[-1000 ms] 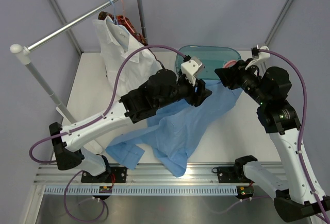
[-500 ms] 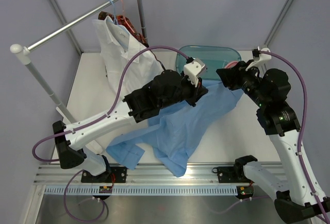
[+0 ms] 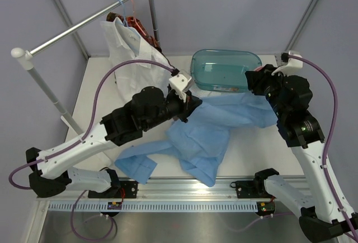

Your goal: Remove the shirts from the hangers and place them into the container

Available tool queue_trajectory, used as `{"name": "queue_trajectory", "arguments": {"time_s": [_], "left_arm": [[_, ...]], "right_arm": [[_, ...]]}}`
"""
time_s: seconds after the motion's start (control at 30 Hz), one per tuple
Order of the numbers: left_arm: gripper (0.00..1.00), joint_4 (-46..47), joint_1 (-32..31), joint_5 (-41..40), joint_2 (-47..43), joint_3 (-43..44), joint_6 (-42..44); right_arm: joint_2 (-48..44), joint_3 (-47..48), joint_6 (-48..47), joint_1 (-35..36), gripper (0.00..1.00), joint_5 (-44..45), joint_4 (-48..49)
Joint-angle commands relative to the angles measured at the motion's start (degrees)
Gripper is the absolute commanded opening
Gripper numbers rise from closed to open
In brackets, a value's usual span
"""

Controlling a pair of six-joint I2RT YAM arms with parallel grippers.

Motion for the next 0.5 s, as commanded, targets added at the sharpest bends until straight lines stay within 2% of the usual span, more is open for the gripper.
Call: {"name": "queue_trajectory", "arguments": {"time_s": [0.0, 0.2, 0.47], "left_arm": [[0.0, 0.97, 0.0, -3.75, -7.79, -3.26, -0.54], [0.0, 1.05, -1.05, -3.05, -13.16, -12.58, -4.32], [0.0, 1.4, -2.02, -0.59, -8.52, -15.06, -7.48]], "right_arm": [[0.47, 3.0, -3.0, -0.89, 0.0, 13.6, -1.44], [-1.1, 5.65, -0.45, -0.89, 0.0, 13.0, -2.06], [-4.44, 6.52, 3.68, -0.89, 0.0, 6.24, 2.06]]}}
